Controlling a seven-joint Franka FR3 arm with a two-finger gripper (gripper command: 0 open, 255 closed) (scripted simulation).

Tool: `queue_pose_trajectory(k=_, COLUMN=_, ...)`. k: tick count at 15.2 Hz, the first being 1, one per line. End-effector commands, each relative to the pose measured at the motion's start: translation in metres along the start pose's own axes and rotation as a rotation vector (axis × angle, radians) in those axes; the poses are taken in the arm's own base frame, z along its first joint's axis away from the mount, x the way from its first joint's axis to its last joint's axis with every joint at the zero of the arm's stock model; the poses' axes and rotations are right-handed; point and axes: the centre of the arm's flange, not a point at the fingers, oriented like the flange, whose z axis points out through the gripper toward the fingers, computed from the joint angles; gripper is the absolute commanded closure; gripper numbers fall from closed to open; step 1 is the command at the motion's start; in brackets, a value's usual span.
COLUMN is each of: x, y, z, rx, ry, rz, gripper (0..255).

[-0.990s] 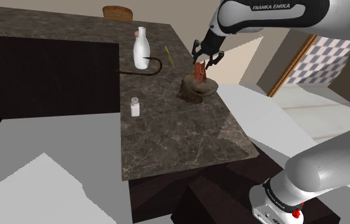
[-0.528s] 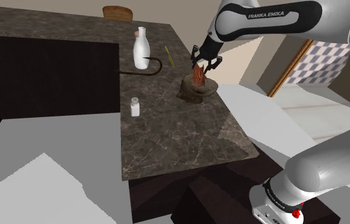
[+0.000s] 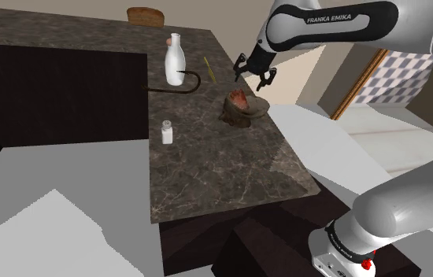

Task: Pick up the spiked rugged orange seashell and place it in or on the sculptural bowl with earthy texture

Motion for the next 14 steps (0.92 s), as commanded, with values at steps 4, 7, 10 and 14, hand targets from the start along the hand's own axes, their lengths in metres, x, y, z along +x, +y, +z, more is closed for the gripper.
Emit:
queue_pose_trajectory(k=4, x=0.000, y=0.000, z=-0.026, rx=0.000, ry=0.000, rz=0.000, gripper=0)
queue_pose_trajectory(k=7, x=0.000, y=0.000, z=-0.050, rx=0.000, ry=0.000, rz=0.000, gripper=0)
queue_pose_trajectory(k=10, x=0.000, y=0.000, z=-0.050, rx=0.000, ry=0.000, rz=0.000, gripper=0)
queue_pose_trajectory(k=14, x=0.000, y=0.000, z=-0.050, rx=0.000, ry=0.000, rz=0.000, gripper=0)
